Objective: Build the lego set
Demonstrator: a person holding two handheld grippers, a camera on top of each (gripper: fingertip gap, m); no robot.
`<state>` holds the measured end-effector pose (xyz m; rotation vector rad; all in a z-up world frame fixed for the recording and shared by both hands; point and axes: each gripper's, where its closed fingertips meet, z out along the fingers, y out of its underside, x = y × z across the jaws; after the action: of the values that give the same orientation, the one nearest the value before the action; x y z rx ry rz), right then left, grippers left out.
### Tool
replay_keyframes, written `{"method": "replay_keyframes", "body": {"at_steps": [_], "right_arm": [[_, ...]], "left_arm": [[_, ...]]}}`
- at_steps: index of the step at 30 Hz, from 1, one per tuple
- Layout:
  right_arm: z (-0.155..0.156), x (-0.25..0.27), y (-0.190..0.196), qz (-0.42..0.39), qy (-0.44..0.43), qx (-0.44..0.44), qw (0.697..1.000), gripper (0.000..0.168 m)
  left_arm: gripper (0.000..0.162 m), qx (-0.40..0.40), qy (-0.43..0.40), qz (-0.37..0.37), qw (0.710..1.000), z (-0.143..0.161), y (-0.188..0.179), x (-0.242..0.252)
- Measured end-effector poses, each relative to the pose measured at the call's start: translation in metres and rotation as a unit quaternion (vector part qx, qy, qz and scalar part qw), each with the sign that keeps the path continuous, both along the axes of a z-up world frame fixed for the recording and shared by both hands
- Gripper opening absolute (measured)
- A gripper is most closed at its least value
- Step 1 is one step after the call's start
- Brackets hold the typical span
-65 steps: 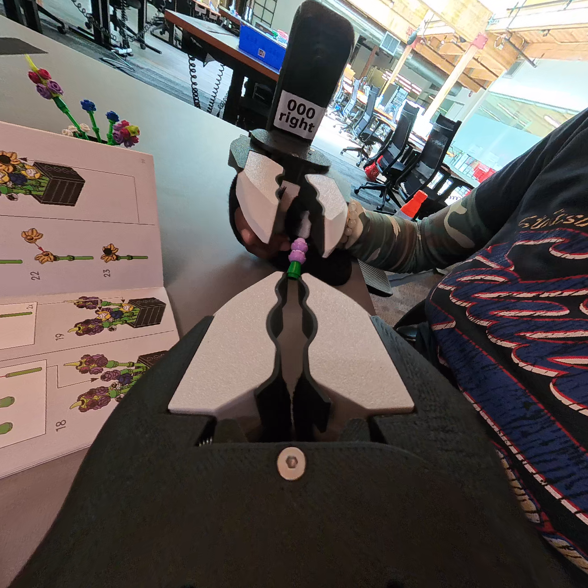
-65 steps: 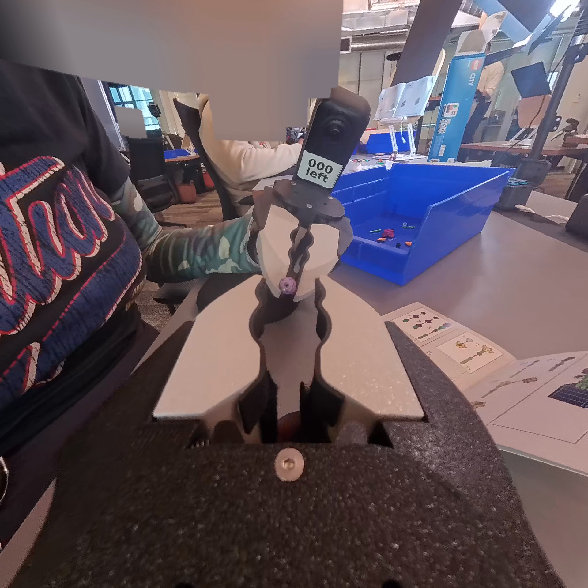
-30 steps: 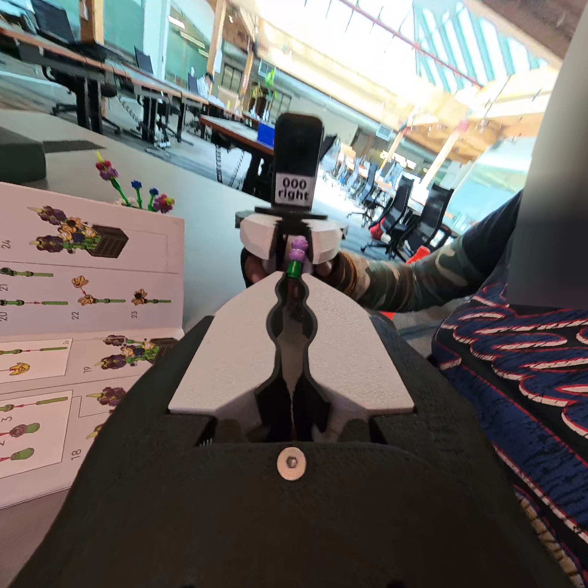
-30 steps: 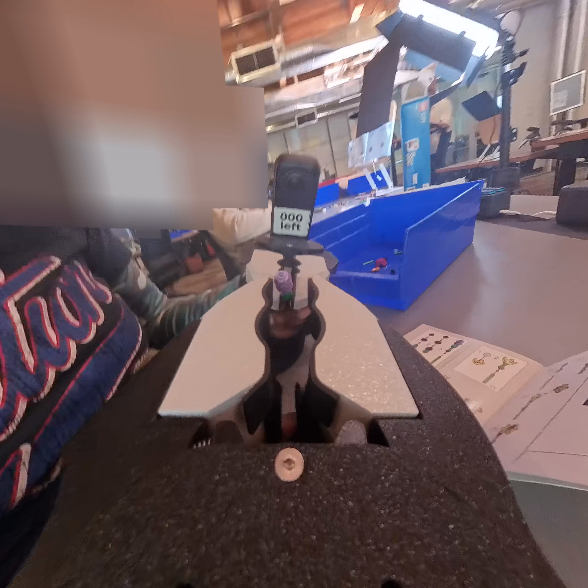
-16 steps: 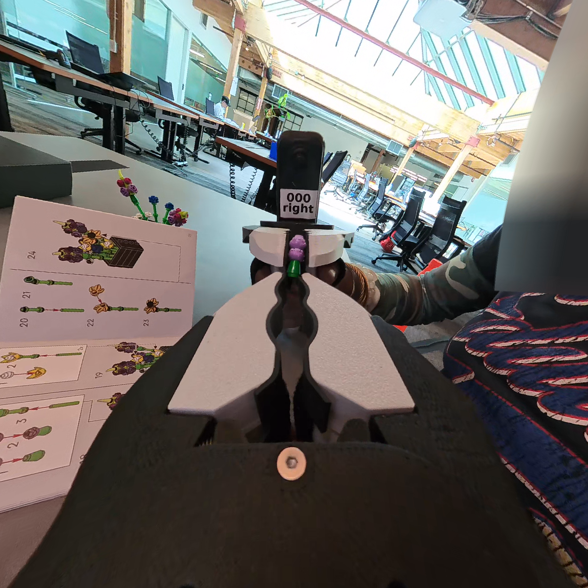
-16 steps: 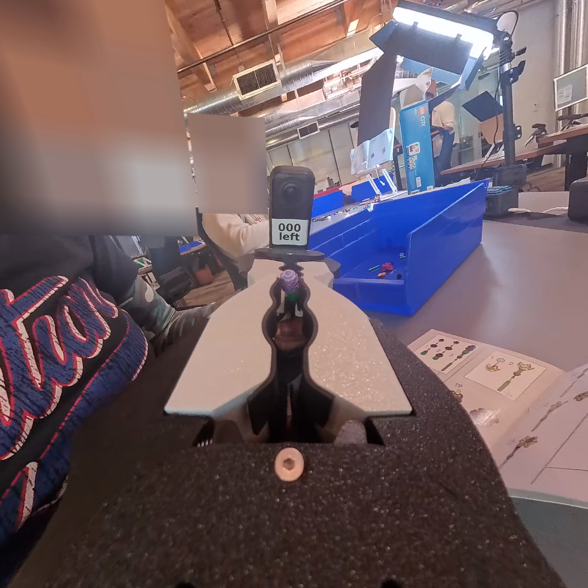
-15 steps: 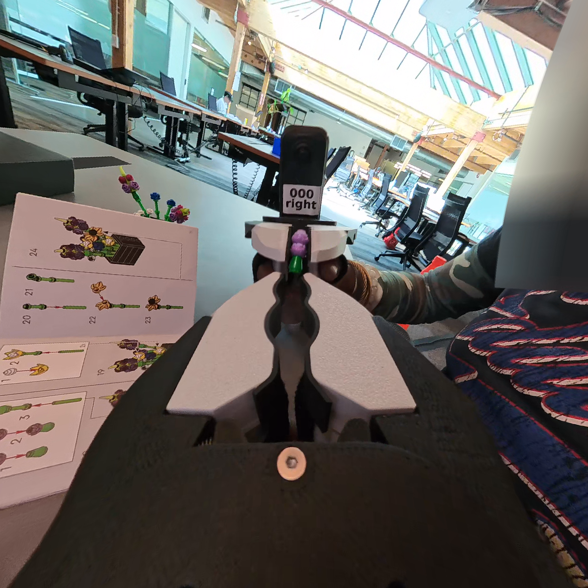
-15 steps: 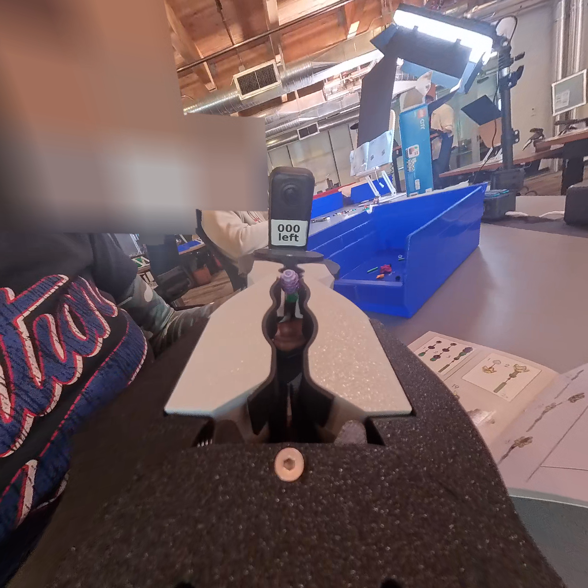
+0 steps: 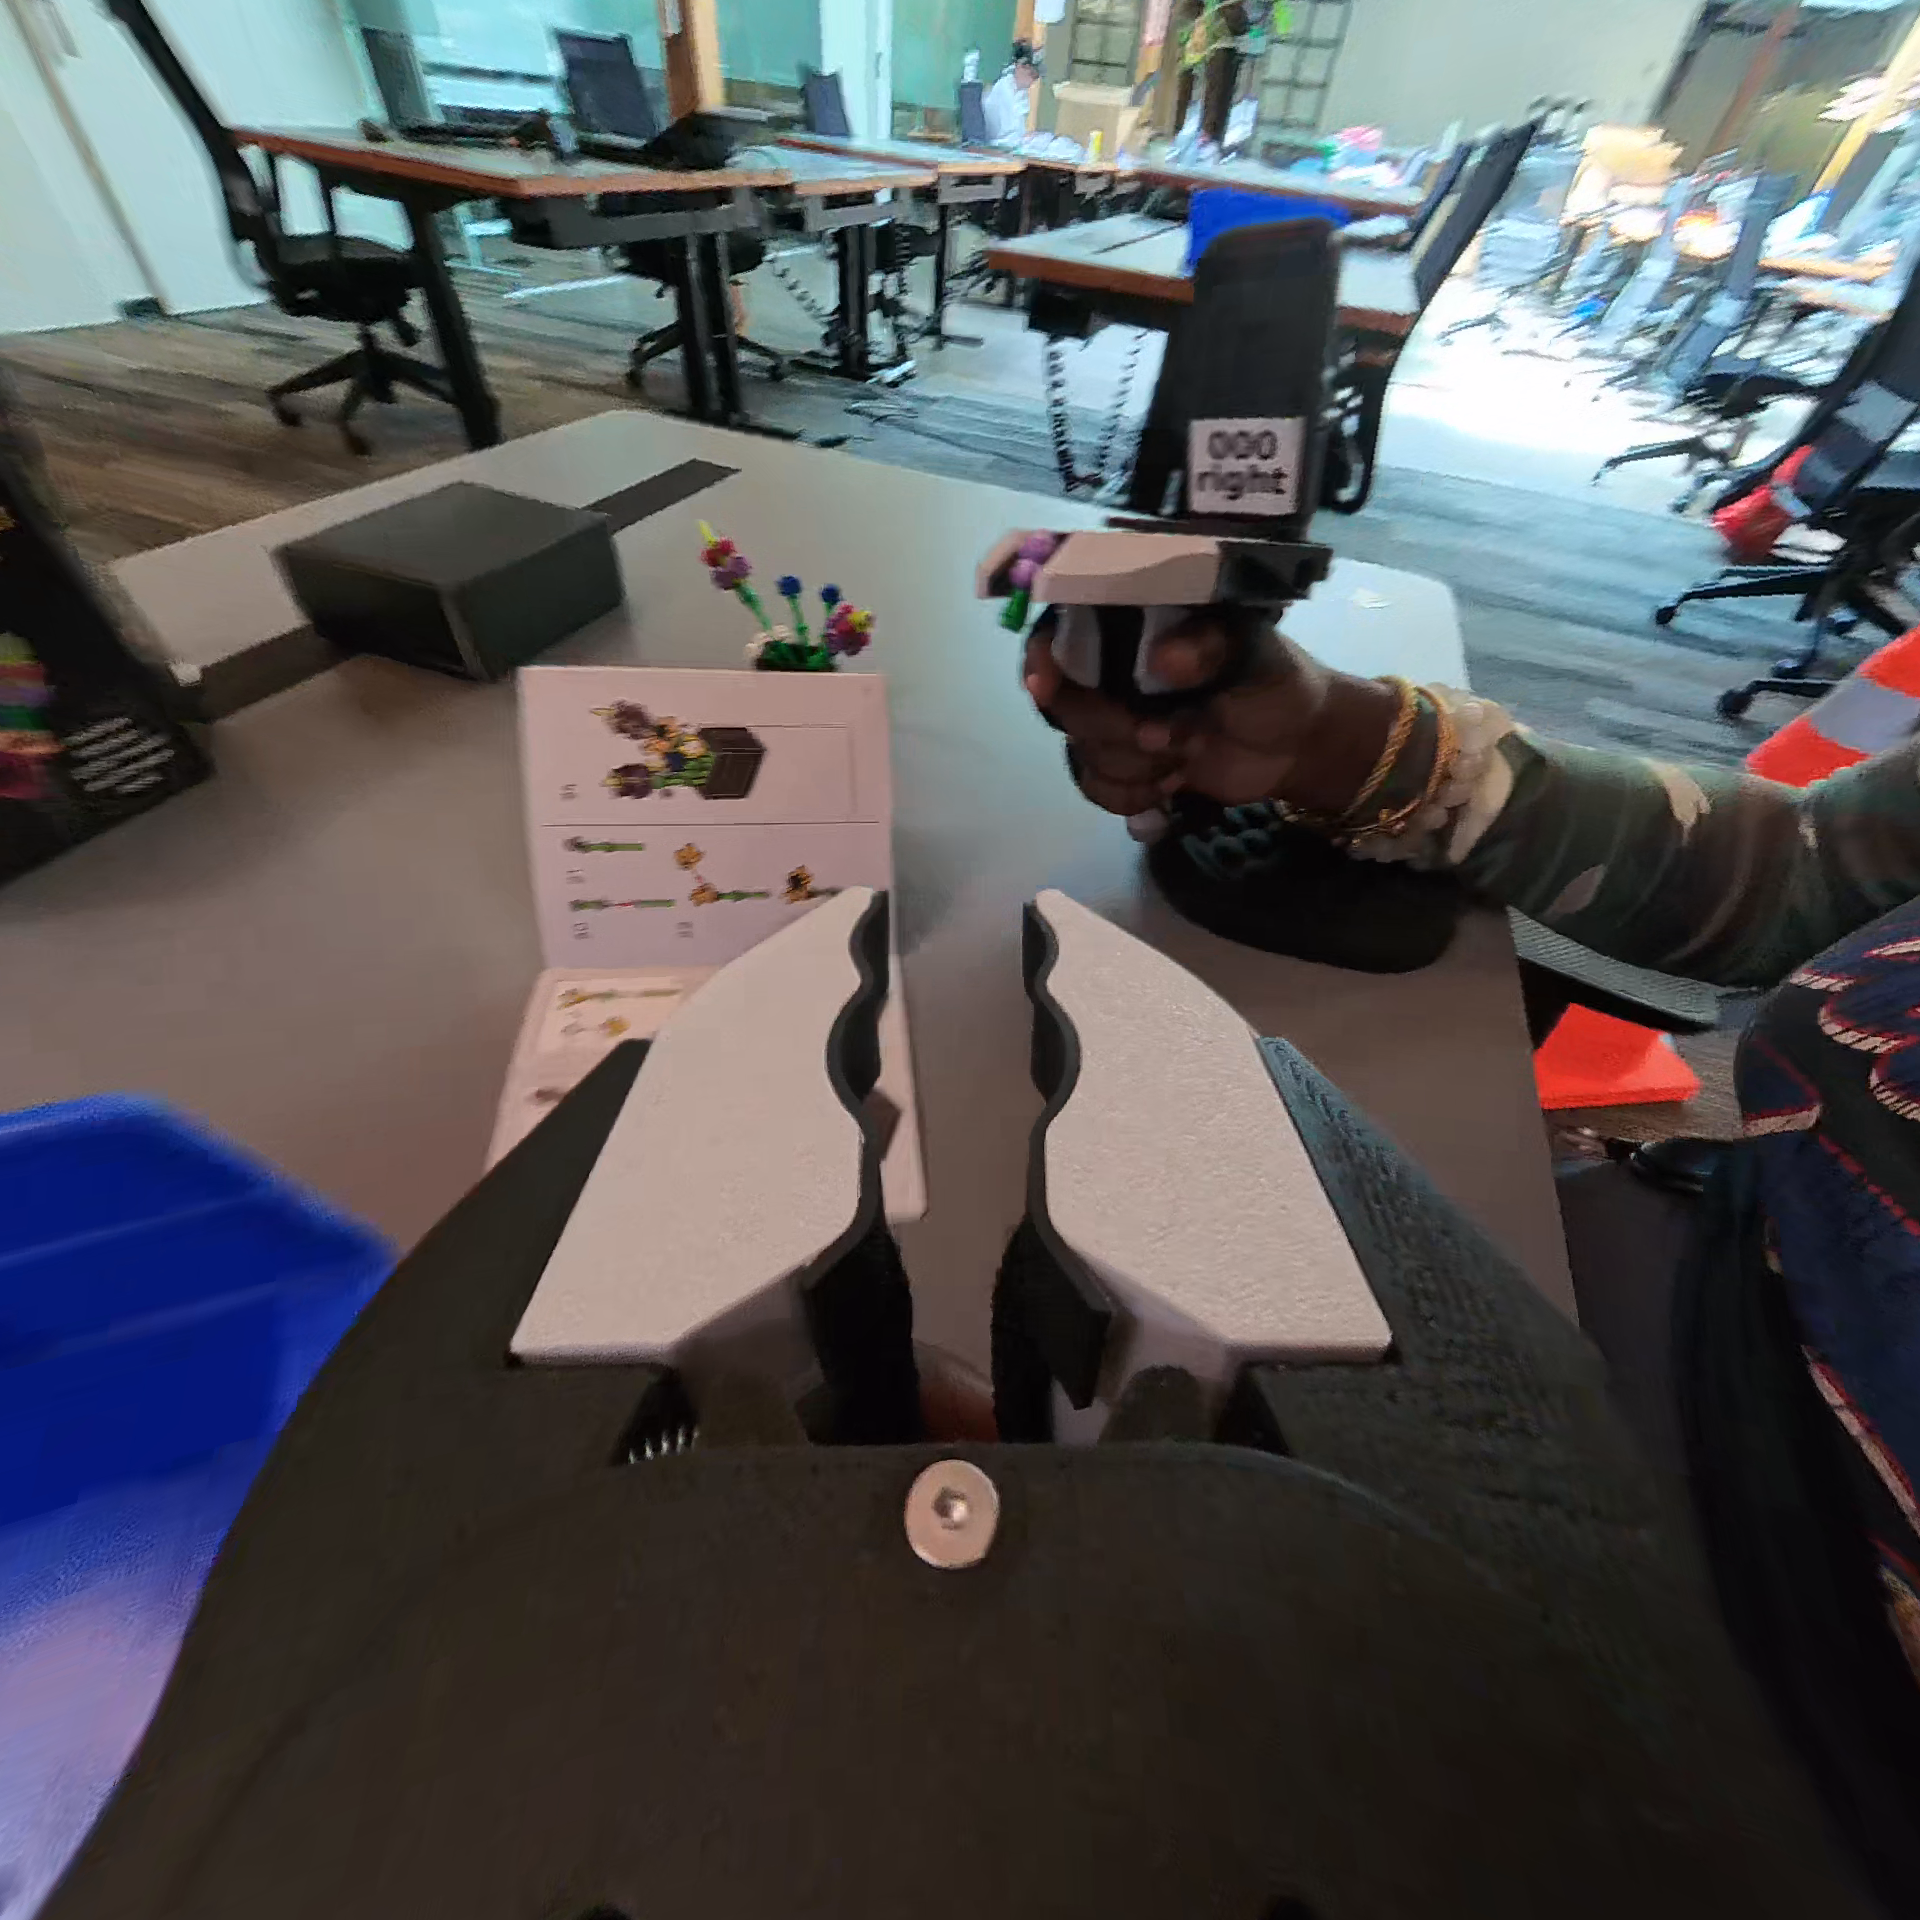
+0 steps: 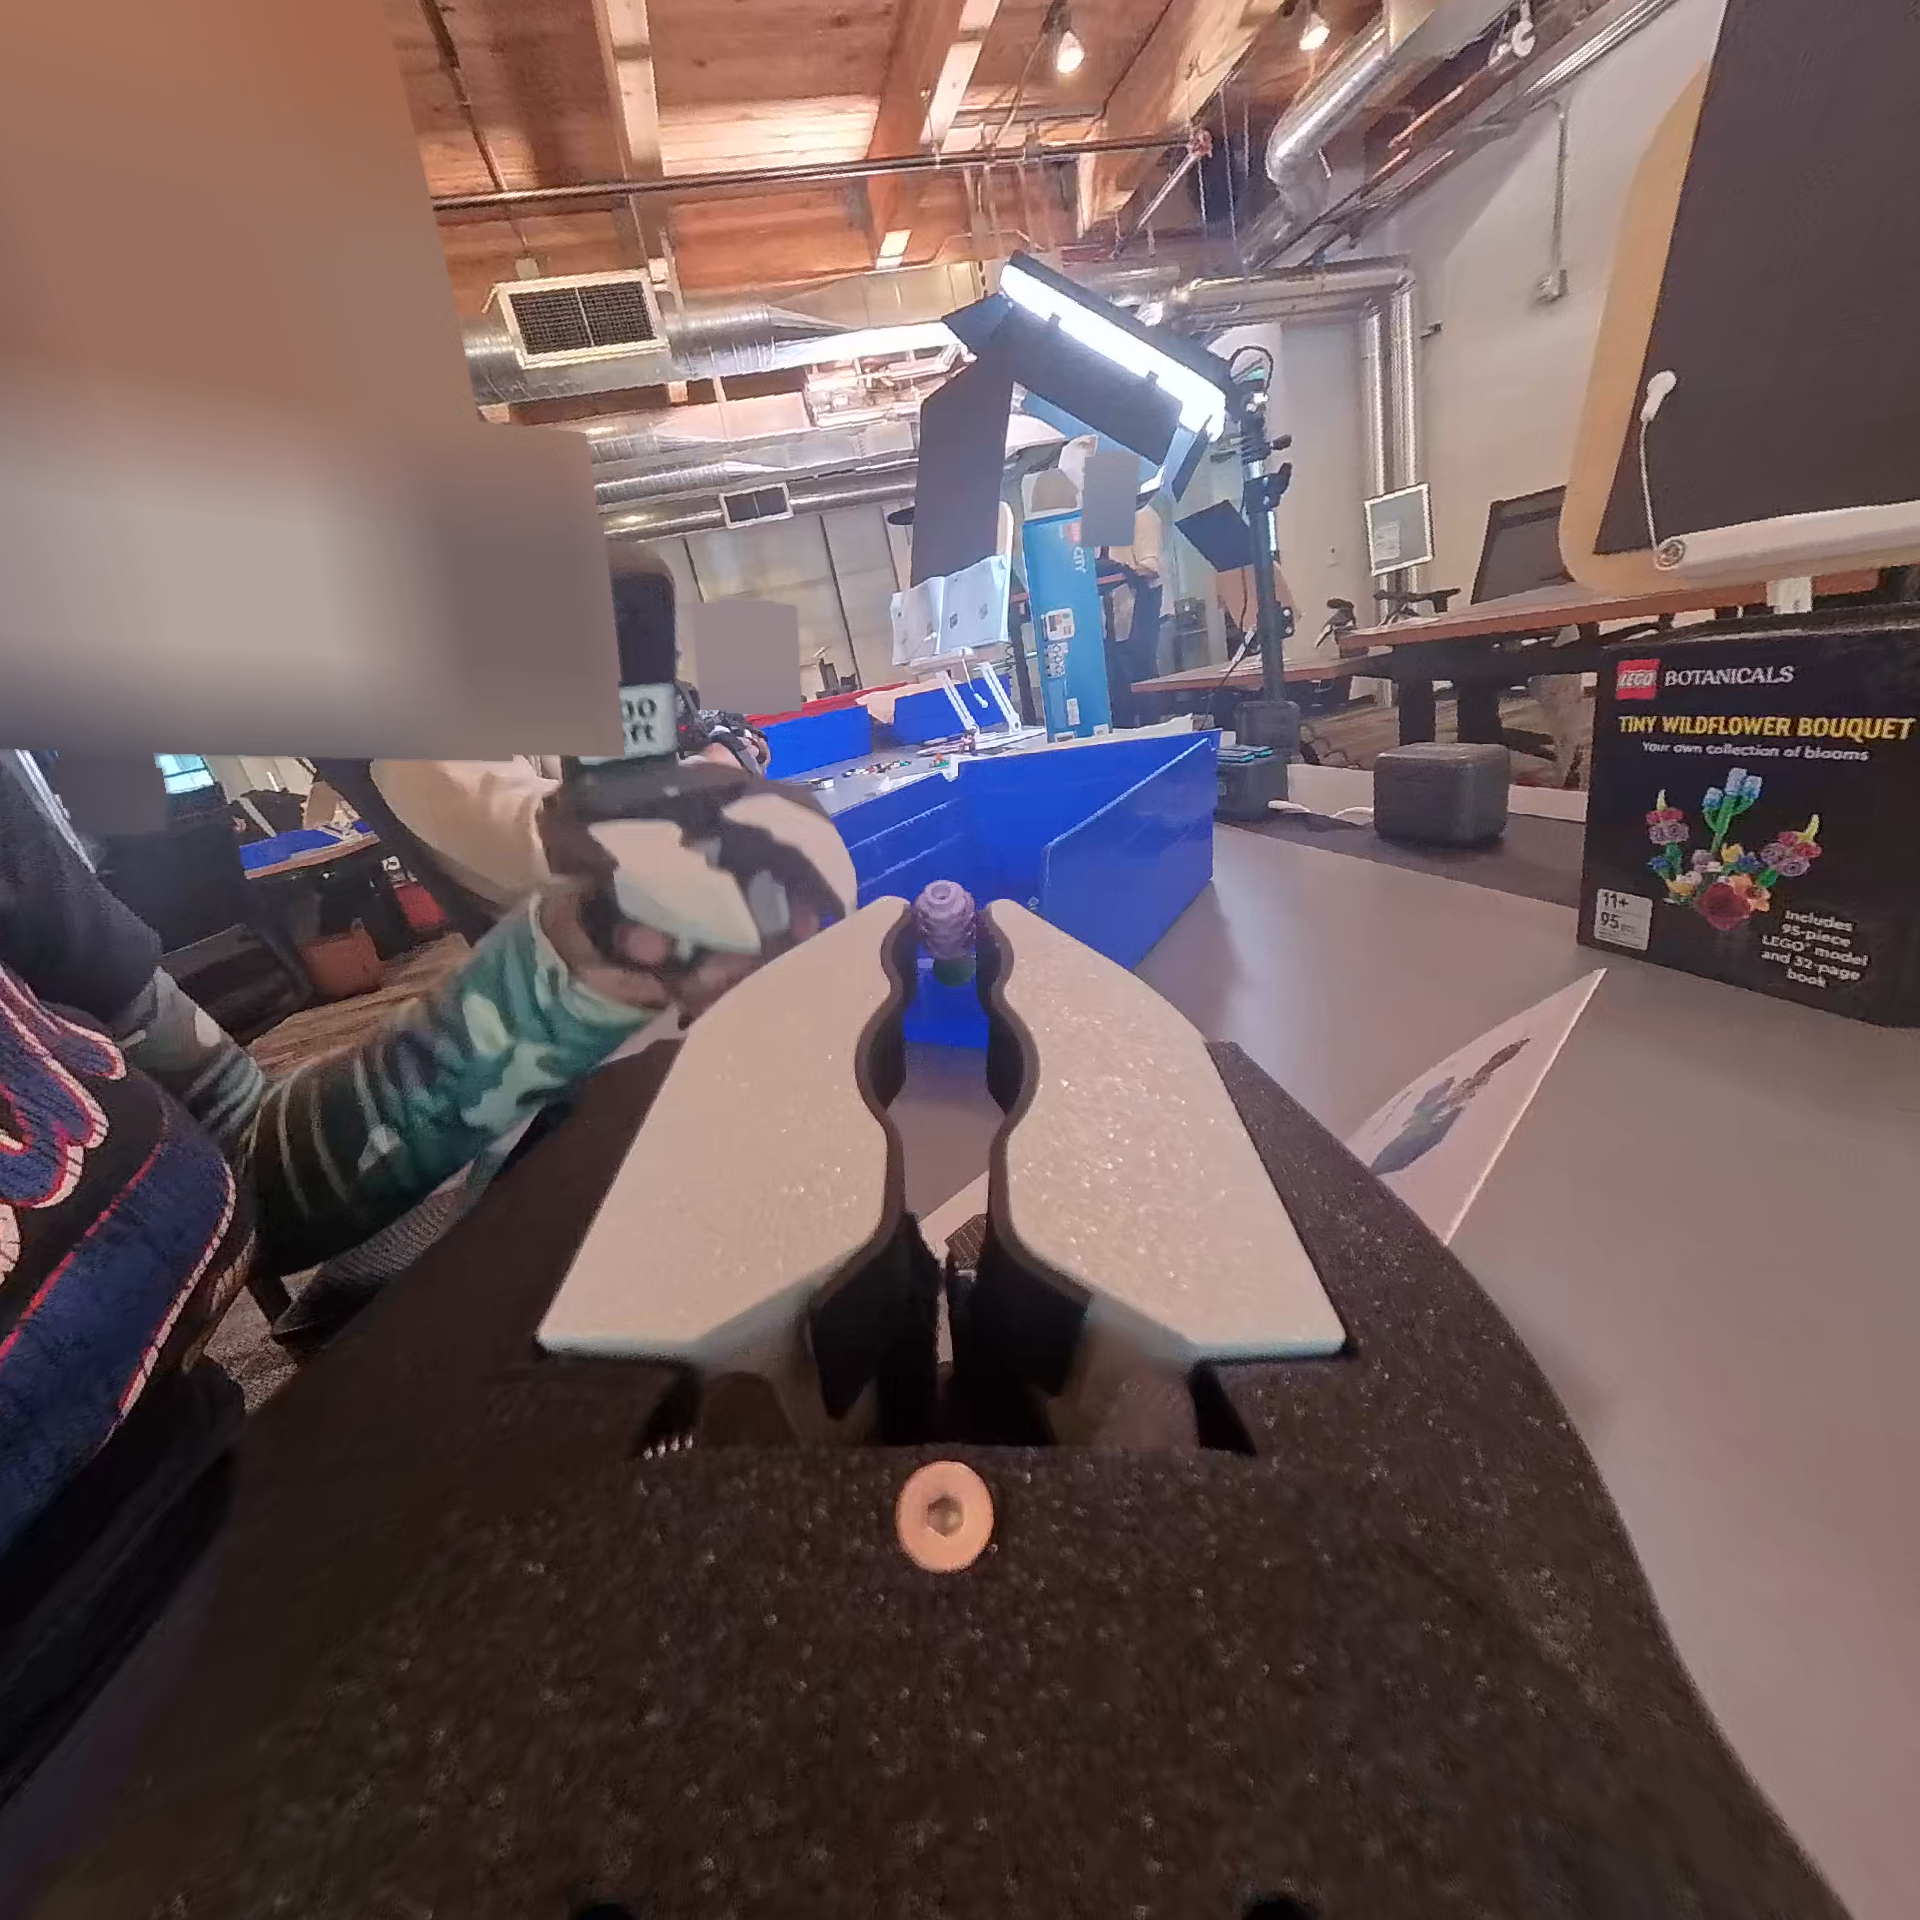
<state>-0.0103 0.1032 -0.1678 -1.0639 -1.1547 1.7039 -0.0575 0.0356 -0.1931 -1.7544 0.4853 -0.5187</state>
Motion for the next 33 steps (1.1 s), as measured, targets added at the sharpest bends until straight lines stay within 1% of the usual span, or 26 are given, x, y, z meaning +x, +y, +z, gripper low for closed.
{"method": "replay_keyframes", "body": {"at_steps": [2, 4, 5, 7, 9, 10, 11, 13, 17, 21, 26, 33], "right_arm": [[-0.002, -0.001, 0.000, 0.001, -0.007, 0.000, 1.000, 0.010], [-0.004, -0.002, -0.002, 0.005, -0.016, 0.002, 1.000, 0.010], [-0.005, -0.003, -0.004, 0.008, -0.022, 0.004, 1.000, 0.010], [-0.010, -0.005, -0.007, 0.013, -0.039, 0.010, 0.999, 0.010], [-0.016, -0.007, -0.008, 0.012, -0.057, 0.018, 0.998, 0.010], [-0.017, -0.008, -0.008, 0.013, -0.062, 0.021, 0.998, 0.010], [-0.017, -0.007, -0.009, 0.017, -0.059, 0.021, 0.998, 0.010], [-0.012, -0.005, -0.009, 0.021, -0.044, 0.012, 0.999, 0.010], [-0.009, -0.001, 0.001, 0.007, -0.036, -0.011, 0.999, 0.010], [-0.007, 0.002, 0.006, 0.002, -0.033, -0.028, 0.999, 0.010], [-0.007, 0.001, 0.003, 0.009, -0.034, -0.029, 0.999, 0.010], [-0.007, 0.001, 0.001, 0.010, -0.036, -0.026, 0.999, 0.010]], "left_arm": [[0.024, -0.031, 0.029, 0.036, 0.998, 0.010, -0.011, -0.032], [0.024, -0.103, 0.081, 0.065, 0.989, 0.010, -0.024, -0.073], [0.024, -0.144, 0.112, 0.080, 0.980, 0.007, -0.029, -0.095], [0.024, -0.221, 0.162, 0.098, 0.957, -0.002, -0.033, -0.137], [0.016, -0.282, 0.179, 0.109, 0.936, -0.016, -0.025, -0.169], [0.010, -0.309, 0.185, 0.112, 0.926, -0.026, -0.019, -0.182], [0.007, -0.331, 0.195, 0.115, 0.916, -0.035, -0.014, -0.194], [0.007, -0.357, 0.213, 0.136, 0.899, -0.051, -0.001, -0.216], [0.005, -0.383, 0.202, 0.174, 0.885, -0.075, 0.023, -0.239], [0.001, -0.395, 0.131, 0.165, 0.894, -0.089, 0.034, -0.232], [0.001, -0.428, 0.126, 0.178, 0.877, -0.102, 0.029, -0.241], [0.004, -0.439, 0.151, 0.182, 0.867, -0.104, 0.020, -0.243]]}}
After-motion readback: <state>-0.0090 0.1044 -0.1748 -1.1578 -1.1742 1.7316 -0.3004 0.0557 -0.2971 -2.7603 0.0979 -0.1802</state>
